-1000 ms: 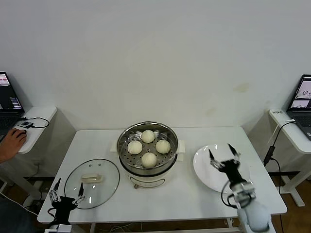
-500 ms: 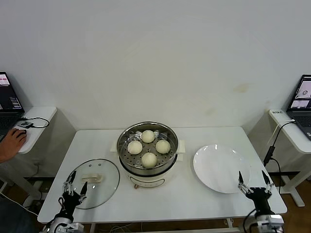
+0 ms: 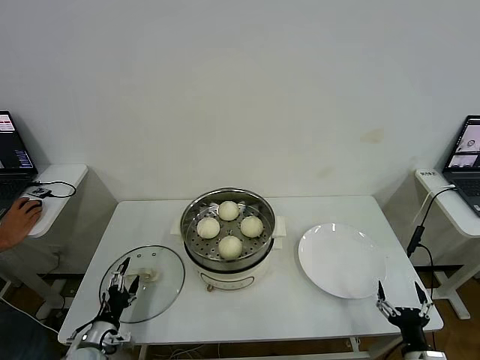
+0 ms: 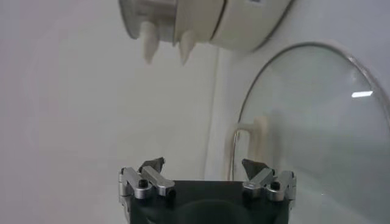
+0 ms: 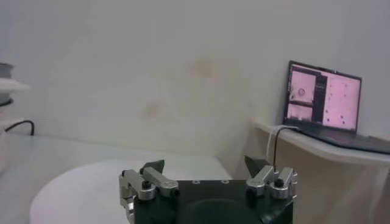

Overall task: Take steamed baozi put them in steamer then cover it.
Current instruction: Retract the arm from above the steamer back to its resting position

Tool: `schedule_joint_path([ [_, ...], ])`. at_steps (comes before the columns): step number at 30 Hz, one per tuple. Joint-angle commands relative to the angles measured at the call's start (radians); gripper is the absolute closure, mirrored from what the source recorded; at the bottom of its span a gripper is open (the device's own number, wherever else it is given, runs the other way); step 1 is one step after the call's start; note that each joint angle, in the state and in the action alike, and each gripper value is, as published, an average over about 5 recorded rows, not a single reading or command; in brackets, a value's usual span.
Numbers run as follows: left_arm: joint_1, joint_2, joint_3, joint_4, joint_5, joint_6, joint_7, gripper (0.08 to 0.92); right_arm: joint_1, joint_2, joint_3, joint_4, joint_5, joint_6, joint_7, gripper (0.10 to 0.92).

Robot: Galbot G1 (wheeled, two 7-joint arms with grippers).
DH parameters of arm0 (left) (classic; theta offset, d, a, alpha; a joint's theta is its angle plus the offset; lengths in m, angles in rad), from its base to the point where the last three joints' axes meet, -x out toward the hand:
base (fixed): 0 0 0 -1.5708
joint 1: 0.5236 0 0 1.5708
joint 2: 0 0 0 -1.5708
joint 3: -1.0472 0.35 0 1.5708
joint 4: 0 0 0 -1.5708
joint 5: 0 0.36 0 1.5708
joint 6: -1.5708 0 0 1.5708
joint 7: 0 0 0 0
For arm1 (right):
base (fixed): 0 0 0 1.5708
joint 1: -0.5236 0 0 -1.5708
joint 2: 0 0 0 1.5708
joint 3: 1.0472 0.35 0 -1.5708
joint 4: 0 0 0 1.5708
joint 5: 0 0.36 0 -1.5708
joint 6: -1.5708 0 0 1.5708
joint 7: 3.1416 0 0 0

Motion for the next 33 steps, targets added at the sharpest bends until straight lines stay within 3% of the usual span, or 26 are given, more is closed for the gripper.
schedule_joint_path([
  [1, -0.113, 0.015, 0.029, 0.06, 0.056, 0.019, 0.02, 0.177, -0.02, 0.014, 0.017, -0.016, 0.001, 0.003, -0.006, 0.203],
  [17, -0.148, 0.02, 0.053, 0.132, 0.066, 0.031, 0.041, 0.189, -0.023, 0.017, 0.004, -0.031, -0.024, 0.007, -0.012, 0.203],
  [33, -0.155, -0.002, 0.048, 0.172, 0.056, 0.005, 0.016, 0.623, -0.026, 0.018, -0.012, -0.036, -0.042, 0.016, -0.017, 0.202],
])
